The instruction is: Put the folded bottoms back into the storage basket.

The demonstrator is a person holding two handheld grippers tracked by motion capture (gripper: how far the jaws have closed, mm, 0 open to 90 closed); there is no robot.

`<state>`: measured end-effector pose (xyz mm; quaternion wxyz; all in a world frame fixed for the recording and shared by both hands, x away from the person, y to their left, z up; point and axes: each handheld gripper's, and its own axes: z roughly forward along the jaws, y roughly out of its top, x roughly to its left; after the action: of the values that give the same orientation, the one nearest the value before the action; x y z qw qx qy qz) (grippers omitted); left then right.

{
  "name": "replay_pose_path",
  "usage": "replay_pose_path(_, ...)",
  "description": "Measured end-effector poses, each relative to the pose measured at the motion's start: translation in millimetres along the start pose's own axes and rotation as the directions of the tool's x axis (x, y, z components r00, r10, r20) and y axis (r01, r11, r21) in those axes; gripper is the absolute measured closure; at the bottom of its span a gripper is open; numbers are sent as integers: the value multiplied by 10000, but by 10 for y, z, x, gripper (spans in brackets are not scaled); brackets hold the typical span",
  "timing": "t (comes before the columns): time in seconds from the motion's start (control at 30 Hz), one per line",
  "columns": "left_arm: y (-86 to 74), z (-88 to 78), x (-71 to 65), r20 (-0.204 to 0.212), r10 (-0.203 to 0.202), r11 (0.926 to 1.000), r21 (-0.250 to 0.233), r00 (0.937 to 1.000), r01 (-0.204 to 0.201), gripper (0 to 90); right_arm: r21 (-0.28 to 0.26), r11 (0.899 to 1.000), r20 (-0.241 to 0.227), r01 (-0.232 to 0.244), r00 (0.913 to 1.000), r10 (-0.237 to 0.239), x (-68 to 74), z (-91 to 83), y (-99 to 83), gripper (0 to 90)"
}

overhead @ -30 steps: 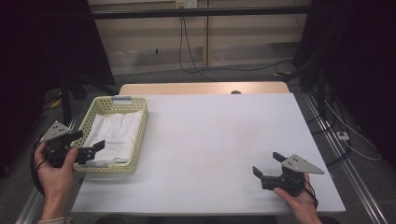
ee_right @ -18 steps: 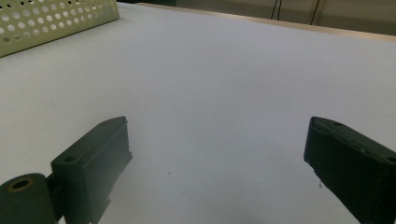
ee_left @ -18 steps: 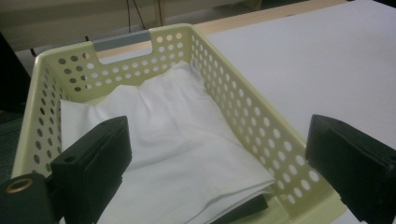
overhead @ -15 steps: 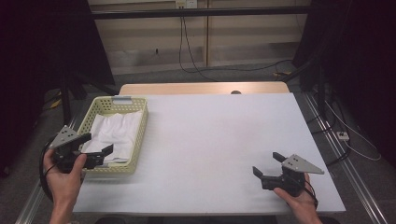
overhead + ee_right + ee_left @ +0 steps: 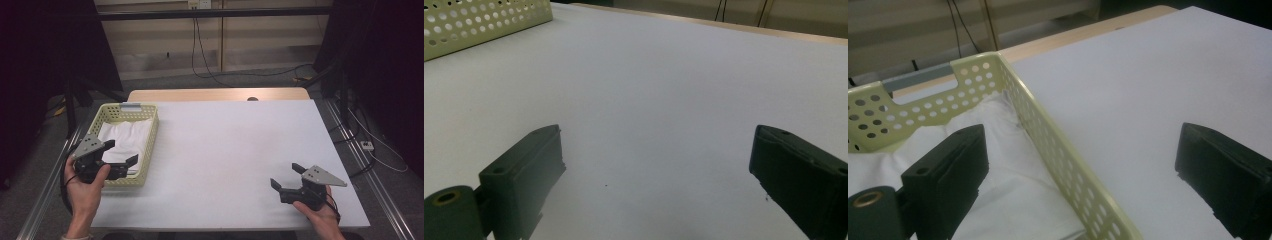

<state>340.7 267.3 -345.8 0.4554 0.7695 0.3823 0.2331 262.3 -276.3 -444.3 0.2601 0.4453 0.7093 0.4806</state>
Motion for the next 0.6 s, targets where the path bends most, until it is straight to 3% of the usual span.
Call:
replay_pose_path(0.1, 33, 34, -69, -1, 84, 10000, -40, 10000, -84, 67, -5, 10000, -13, 0, 10000, 0, 1, -1, 0, 71)
replay_pose_path(0.17, 54, 60, -106, 218, 134, 9999, -14, 9997, -133, 67, -6, 10000, -22, -2, 10000, 2, 1, -1, 0, 71)
replay_pose_path(0.27, 89, 94, -159, 143, 280, 9996, 82, 9995, -281, 67, -15, 10000, -30, -3, 10000, 3, 1, -1, 1, 71)
replay_pose_path(0.4, 112, 142, -199, 275, 438, 9988, -242, 9987, -432, 60, -23, 10000, -42, -29, 10000, 29, 5, -1, 2, 71)
replay_pose_path(0.6, 169, 258, -285, 465, 660, 9978, 86, 9967, -664, 60, -11, 10000, -55, 17, 10000, -17, 5, -1, 2, 71)
